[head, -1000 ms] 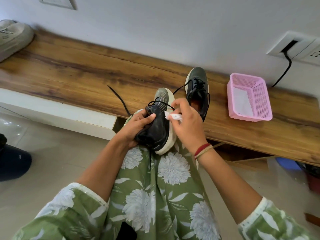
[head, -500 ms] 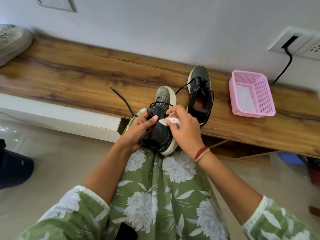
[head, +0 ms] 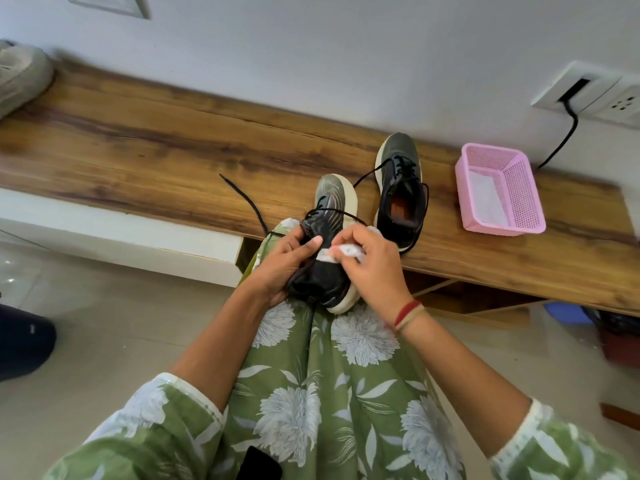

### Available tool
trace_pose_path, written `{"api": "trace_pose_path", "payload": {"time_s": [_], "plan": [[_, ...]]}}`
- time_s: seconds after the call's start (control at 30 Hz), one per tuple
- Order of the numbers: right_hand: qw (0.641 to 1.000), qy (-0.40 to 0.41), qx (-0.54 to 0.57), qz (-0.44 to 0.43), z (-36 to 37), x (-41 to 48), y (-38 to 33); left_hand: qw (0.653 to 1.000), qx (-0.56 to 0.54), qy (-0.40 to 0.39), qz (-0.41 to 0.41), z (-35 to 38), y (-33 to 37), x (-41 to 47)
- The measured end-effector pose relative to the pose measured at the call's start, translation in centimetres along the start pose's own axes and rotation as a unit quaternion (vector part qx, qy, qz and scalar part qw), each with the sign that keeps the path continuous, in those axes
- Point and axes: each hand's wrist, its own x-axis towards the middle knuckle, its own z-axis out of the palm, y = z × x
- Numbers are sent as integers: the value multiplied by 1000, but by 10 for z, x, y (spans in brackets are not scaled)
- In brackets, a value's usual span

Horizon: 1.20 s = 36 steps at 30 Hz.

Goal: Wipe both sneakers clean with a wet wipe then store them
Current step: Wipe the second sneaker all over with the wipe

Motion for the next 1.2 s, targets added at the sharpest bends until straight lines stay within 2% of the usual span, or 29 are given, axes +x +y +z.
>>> {"api": "trace_pose_path", "payload": {"time_s": [0.1, 0.23, 0.27, 0.4, 0.57, 0.7, 0.83, 0.87, 0.97, 1.0, 1.1, 1.2], "plan": [[998, 35, 34, 25, 2, 14, 1, 1000, -5, -2, -5, 1, 0, 0], [997, -72, 9, 9, 2, -11, -10, 1000, 20, 10, 0, -1, 0, -2], [997, -78, -2, 4, 1, -12, -9, 1000, 24, 13, 1, -1, 0, -2], [998, 27, 16, 50, -1, 14, 0, 1000, 14, 12, 6, -1, -3, 0], [997, -66, -41, -28, 5, -10, -9, 999, 27, 21, 3, -3, -1, 1], [998, 38, 10, 48, -2, 11, 10, 999, 27, 30, -4, -3, -3, 1], [998, -55, -20, -18, 4, -12, -5, 998, 43, 35, -1, -6, -4, 1], [998, -52, -20, -12, 2, -9, -3, 998, 45, 33, -1, -6, -4, 2], [998, 26, 31, 52, -6, 9, 6, 999, 34, 32, -4, -3, -3, 2], [998, 23, 36, 54, -6, 8, 5, 999, 28, 29, -5, -3, -3, 2], [999, -48, -7, -14, 4, -10, -4, 999, 27, 23, -2, -4, -2, 1], [999, 16, 28, 29, -2, 5, 6, 1000, 24, 20, -4, -4, -2, 1]]}}
